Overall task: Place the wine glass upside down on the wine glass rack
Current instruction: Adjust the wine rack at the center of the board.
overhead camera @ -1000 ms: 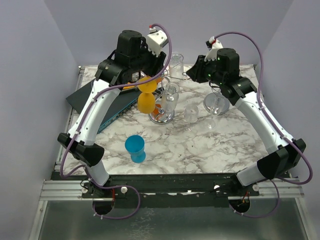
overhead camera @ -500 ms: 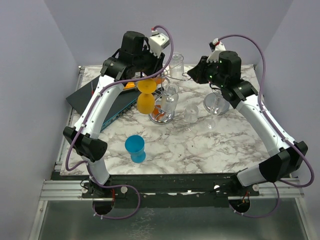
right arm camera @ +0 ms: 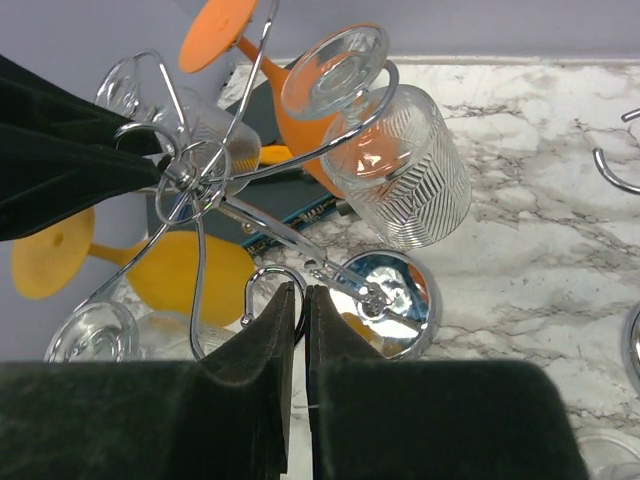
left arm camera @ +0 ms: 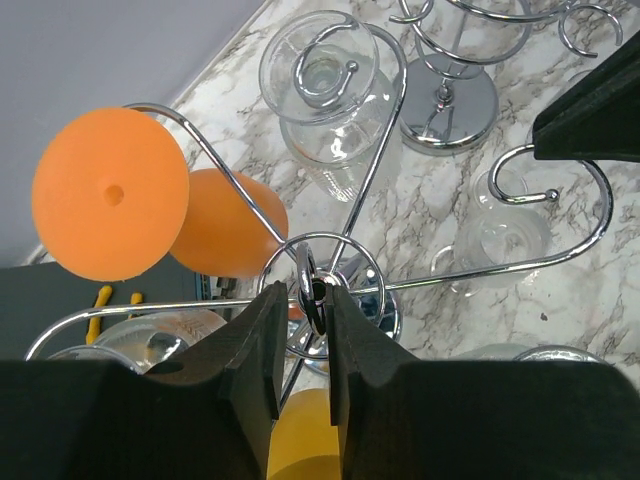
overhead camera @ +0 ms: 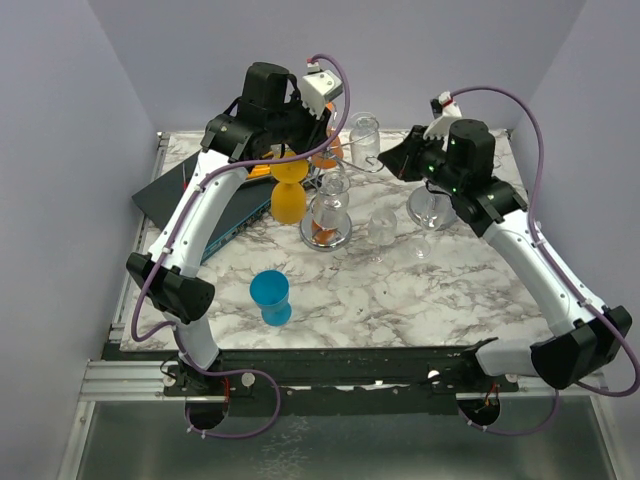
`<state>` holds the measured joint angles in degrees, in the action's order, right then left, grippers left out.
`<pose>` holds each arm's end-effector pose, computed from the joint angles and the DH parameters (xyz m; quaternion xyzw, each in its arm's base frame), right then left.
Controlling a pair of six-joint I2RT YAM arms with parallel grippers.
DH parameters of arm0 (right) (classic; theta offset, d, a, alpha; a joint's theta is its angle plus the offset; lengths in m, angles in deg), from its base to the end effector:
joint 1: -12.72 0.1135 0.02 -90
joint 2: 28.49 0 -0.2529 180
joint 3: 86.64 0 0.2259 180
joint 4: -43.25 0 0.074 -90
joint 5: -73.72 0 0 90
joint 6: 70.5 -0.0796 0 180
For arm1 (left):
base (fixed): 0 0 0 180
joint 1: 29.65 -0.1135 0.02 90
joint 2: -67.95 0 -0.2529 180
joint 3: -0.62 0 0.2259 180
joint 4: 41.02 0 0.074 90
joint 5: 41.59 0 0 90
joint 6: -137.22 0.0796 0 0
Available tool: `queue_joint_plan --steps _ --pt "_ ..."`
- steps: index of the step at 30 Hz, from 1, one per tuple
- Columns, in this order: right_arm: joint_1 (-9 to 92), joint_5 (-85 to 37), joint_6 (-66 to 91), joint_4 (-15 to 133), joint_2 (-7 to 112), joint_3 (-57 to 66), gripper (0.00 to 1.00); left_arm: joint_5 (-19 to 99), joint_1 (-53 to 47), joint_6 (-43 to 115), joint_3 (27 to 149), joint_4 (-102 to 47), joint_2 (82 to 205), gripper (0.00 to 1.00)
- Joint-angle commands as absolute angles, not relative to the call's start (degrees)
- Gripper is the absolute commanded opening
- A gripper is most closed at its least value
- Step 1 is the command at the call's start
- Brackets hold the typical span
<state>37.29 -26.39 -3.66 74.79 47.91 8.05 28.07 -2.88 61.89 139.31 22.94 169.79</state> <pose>0.2882 0.1471 0.3953 -0.0643 0.7802 0.3134 0.5376 0.3312 -0.1981 0.4288 0.3833 0.7528 -0.2039 0.4947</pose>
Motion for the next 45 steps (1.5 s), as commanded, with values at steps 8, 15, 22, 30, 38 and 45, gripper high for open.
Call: queue_joint_plan --steps 8,15,22,30,38,45 --pt "37.8 -31.8 -6.8 77.1 42.2 0.7 0.00 30.6 -4.1 65.7 142.1 23.0 171.9 0.25" --pt "37.8 -31.9 -6.3 78.2 41.2 0.8 0.01 28.4 -4.0 65.4 140.2 23.0 169.5 0.31" --pt "37.8 -28.8 -3.2 81.2 42.5 6.9 0.23 28.3 -3.5 64.1 137.2 23.0 164.2 0.60" --pt "37.8 -28.4 0.1 85.3 43.6 14.6 0.61 30.8 -3.5 62.7 139.0 23.1 159.6 0.87" --pt "56.7 -18.2 3.2 92.5 45.7 17.6 0.72 36.8 -4.3 63.0 130.7 23.8 151.0 0.99" --pt "71.6 -11.7 -1.2 89.4 48.5 7.5 0.67 43.2 -6.9 67.5 116.5 22.1 141.8 0.99"
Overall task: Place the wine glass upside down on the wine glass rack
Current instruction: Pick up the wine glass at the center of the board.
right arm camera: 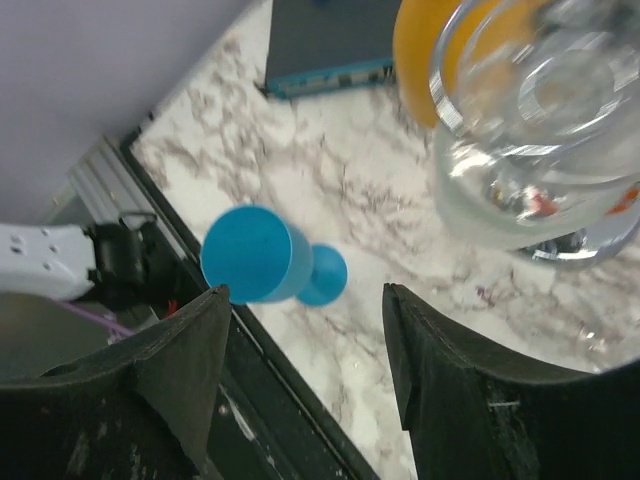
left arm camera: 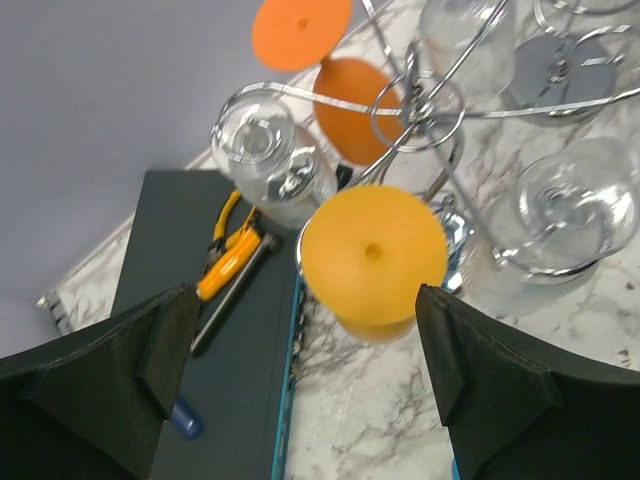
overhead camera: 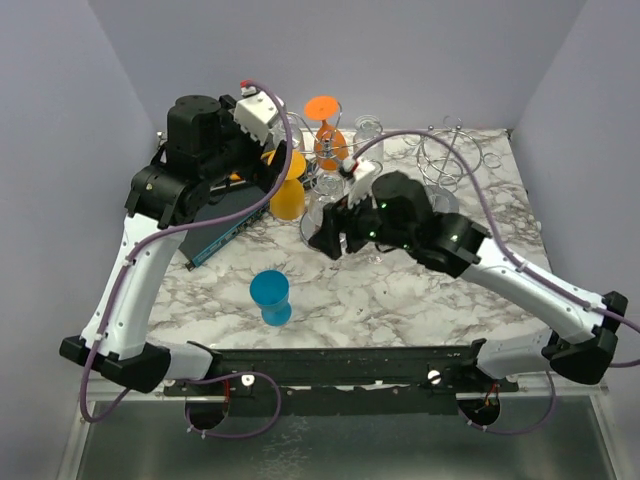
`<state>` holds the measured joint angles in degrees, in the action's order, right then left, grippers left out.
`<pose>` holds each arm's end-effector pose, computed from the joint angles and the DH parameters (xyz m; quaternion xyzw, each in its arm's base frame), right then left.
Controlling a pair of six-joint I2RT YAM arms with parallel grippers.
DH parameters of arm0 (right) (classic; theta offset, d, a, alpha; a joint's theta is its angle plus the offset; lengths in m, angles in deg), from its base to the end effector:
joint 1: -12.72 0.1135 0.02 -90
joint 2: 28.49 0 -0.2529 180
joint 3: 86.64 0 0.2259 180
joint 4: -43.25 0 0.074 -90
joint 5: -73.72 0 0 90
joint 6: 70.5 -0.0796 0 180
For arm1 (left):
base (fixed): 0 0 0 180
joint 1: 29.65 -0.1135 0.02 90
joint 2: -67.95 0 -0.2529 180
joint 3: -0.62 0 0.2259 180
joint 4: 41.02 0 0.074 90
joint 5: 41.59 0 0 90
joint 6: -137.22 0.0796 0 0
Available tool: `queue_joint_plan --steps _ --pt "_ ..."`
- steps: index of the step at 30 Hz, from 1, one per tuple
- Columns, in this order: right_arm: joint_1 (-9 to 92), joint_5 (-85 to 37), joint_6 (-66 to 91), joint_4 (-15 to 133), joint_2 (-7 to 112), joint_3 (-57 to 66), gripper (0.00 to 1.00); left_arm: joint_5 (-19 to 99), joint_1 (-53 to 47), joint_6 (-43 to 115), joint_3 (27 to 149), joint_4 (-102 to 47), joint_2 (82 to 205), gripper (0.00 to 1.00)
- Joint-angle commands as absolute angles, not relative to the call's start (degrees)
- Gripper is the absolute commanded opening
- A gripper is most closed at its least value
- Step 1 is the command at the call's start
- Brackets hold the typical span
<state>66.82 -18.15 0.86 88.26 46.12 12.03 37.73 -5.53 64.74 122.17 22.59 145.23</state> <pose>0.1753 0.2466 0.3945 -0.2597 0.7818 0.3469 0.4483 0.2401 -0.1237 0.4675 0.3390 0.7401 -0.1089 0.5704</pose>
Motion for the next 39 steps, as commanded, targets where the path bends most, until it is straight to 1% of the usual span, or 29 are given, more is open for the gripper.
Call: queue_joint_plan --steps 1,6,11,18,21,24,26,27,28,30,35,39 --pt "73.2 -11.3 -1.5 88.8 49.4 6.6 0.67 43.6 -6.8 67.9 115.1 22.0 140.8 0.99" --pt "78.1 -8.7 -2.6 86.1 54.9 4.7 0.67 44.4 -6.9 68.7 109.4 21.9 136.0 0.99" --pt "78.3 -9.0 -2.6 81.1 58.5 3.2 0.67 45.0 -6.9 69.2 105.8 22.1 131.7 0.99" --pt "78.3 -10.8 -1.1 78.8 65.0 5.0 0.66 44.9 -6.8 68.0 104.5 23.5 128.9 0.99" --pt "78.3 -10.5 -0.7 78.7 67.2 5.7 0.63 44.5 -6.9 67.7 105.0 24.2 128.5 0.99" --pt "78.4 -10.7 -0.5 79.4 68.7 5.8 0.54 44.0 -6.8 67.5 105.6 24.6 128.2 0.99" --pt "78.3 -11.5 -0.3 79.6 68.9 5.9 0.42 43.5 -6.9 67.5 105.6 24.7 128.2 0.99" --pt "78.3 -11.6 -0.1 79.9 68.5 6.1 0.32 43.1 -6.9 67.8 105.6 24.8 128.2 0.99" --pt "78.3 -11.6 0.2 80.3 68.0 6.4 0.18 42.2 -6.9 68.8 105.4 25.1 128.1 0.99" --pt "78.3 -10.7 1.0 80.8 66.0 6.6 0.02 41.5 -6.9 69.9 105.1 24.8 128.0 0.99" --pt "78.3 -8.2 3.3 81.2 56.8 5.9 0.01 39.7 -6.9 68.2 107.8 25.0 129.6 0.99" --pt "78.4 -4.1 4.9 79.8 45.7 4.2 0.00 36.7 -6.9 67.0 110.0 25.4 130.3 0.99"
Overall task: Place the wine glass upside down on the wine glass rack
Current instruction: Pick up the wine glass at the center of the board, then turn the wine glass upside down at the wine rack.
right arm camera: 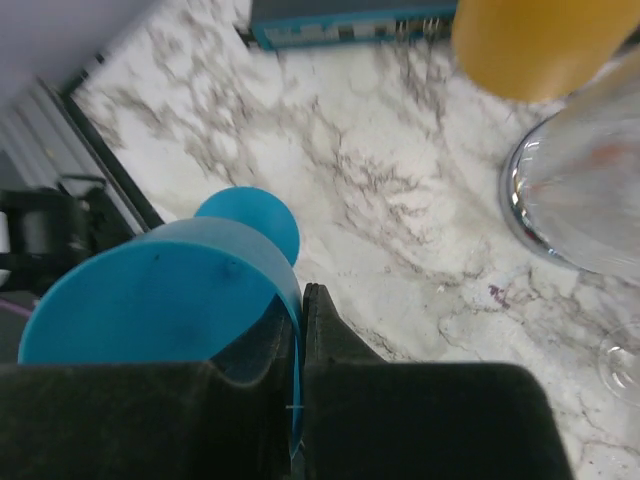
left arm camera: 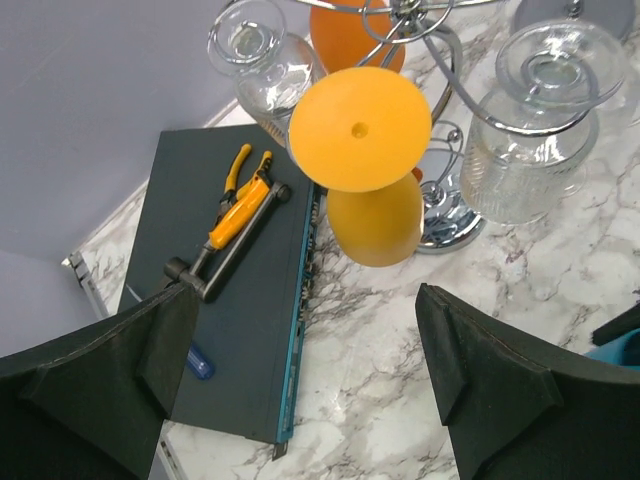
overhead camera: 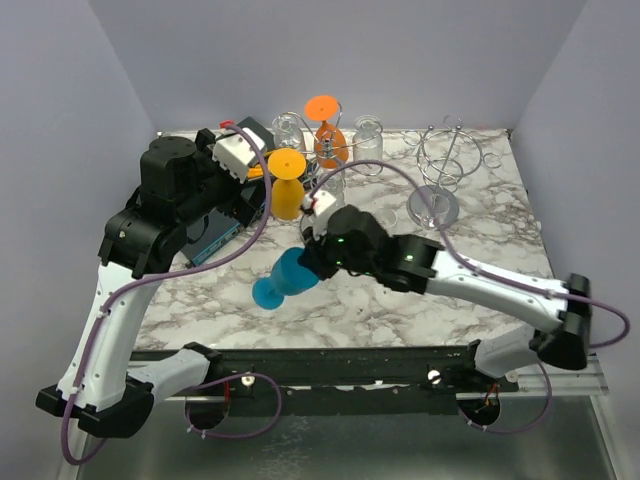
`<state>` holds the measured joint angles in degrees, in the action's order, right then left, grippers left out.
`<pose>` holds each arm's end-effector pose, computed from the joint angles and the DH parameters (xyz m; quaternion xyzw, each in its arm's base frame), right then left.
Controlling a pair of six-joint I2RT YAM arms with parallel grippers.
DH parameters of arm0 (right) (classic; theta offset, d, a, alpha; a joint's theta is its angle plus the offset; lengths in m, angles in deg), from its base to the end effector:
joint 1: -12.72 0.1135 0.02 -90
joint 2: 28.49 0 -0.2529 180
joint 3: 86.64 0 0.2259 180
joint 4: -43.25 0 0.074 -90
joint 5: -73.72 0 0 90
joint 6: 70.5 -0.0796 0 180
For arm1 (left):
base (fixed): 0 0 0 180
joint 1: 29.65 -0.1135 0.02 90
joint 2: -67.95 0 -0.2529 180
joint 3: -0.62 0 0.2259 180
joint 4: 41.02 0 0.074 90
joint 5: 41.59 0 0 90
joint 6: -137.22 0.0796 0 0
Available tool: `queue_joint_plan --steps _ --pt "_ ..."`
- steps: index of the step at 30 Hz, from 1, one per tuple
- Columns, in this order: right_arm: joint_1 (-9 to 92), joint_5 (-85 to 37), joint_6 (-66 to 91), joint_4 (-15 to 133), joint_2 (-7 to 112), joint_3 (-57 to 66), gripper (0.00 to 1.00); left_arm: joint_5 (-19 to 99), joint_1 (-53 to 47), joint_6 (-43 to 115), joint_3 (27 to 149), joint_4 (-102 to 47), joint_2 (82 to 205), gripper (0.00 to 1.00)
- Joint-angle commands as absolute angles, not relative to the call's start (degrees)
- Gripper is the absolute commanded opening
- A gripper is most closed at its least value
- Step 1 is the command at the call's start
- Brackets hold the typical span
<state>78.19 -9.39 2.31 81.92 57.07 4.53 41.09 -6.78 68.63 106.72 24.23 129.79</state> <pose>0.1554 0.3176 0.3042 -0.3327 0.8125 0.2746 0.3922 0.1852 -0.0891 0.4393 0.3434 0.7481 -0.0598 0.5646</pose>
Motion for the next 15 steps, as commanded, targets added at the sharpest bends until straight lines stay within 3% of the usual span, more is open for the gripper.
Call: queue_joint_plan --steps 1,7,15 --pt "78.3 -2.7 5.5 78.3 42.9 3.0 0.00 35.8 -6.9 66.6 110.5 25.5 130.5 0.99" --pt "78.3 3.7 10.6 67.5 28.6 -3.5 0.01 29.1 -6.9 61.9 115.1 26.8 132.7 0.99" --pt "78.3 4.9 14.0 63.6 27.3 -2.2 0.01 18.7 -6.9 56.2 118.9 27.7 135.2 0.99"
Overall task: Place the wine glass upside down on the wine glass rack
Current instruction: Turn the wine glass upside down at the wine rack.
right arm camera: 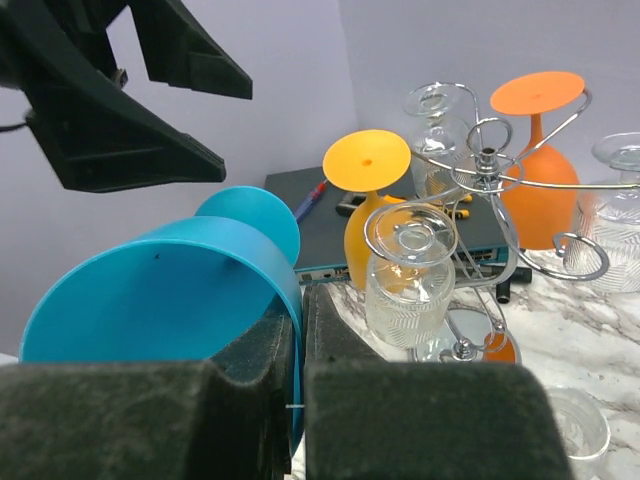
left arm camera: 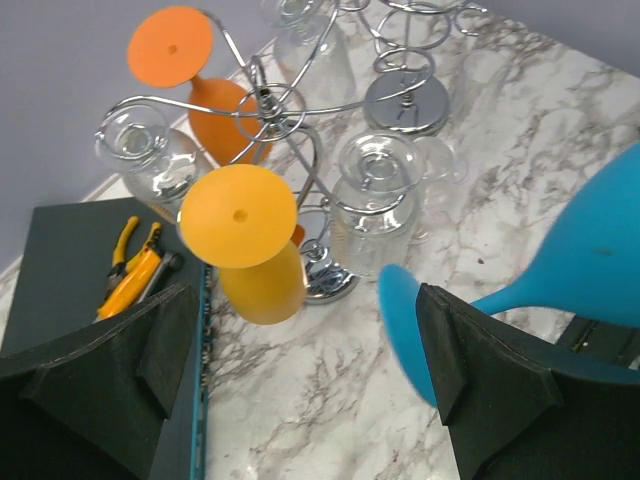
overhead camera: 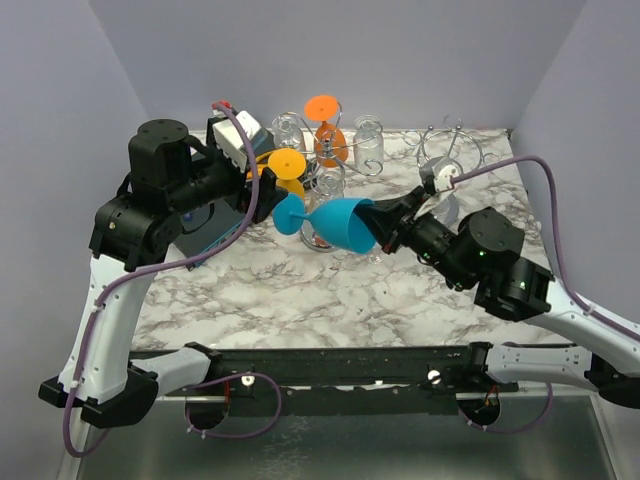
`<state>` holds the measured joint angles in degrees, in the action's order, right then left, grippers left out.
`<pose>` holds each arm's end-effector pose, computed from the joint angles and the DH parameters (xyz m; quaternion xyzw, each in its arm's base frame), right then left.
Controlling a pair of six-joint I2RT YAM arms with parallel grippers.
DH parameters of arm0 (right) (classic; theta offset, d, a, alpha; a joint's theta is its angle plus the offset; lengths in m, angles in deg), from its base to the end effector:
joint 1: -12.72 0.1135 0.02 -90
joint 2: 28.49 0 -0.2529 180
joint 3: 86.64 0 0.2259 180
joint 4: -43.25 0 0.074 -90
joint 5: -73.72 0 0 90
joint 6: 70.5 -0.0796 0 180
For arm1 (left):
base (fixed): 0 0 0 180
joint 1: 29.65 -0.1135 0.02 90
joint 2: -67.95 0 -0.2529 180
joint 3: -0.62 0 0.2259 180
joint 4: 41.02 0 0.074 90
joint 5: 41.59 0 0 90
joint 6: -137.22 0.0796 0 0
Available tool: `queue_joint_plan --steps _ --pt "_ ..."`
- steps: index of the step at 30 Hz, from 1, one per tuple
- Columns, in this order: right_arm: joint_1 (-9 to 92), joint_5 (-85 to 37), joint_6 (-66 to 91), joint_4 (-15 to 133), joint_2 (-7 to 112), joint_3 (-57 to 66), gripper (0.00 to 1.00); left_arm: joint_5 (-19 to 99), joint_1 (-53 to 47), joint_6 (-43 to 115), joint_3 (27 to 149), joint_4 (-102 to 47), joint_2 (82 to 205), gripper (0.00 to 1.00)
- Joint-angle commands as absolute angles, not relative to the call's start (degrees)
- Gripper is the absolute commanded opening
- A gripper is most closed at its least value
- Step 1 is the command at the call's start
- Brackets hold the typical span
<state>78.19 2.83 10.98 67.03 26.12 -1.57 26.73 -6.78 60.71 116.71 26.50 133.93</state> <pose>0.1136 0.1861 0.4515 -0.2035 0.6353 0.3552 0.6548 0.1757 -0.1060 0.4736 0.3527 0.7173 -0.1986 0.5670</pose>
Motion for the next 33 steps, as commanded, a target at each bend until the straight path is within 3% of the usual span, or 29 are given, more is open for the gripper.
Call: queue_joint_plan --steps 1,15,21,25,27,28,33 --pt "78.3 5.1 14.6 62.4 27.1 -2.2 0.01 18.2 -6.9 56.1 119.0 27.7 135.7 0.99" --pt "78.3 5.5 21.2 53.7 25.4 -2.2 0.00 16.0 -6.9 55.6 118.9 27.6 137.7 0.97" --pt "78.3 2.7 21.3 50.7 25.6 -3.1 0.01 12.1 -6.9 55.8 121.0 27.6 139.7 0.67" --pt "78.3 1.4 21.2 51.9 27.1 -2.9 0.01 11.5 -6.9 56.5 124.1 27.5 141.6 0.28" --pt "78.3 1.1 20.5 54.3 27.7 -2.6 0.10 12.3 -6.9 58.2 125.2 27.5 142.0 0.15" --pt "78.3 1.2 20.2 55.9 27.8 -2.7 0.20 12.9 -6.9 59.7 125.4 27.3 141.9 0.10" --pt "78.3 2.4 15.6 66.5 25.3 -4.6 0.71 16.3 -6.8 71.5 123.3 25.6 139.8 0.06"
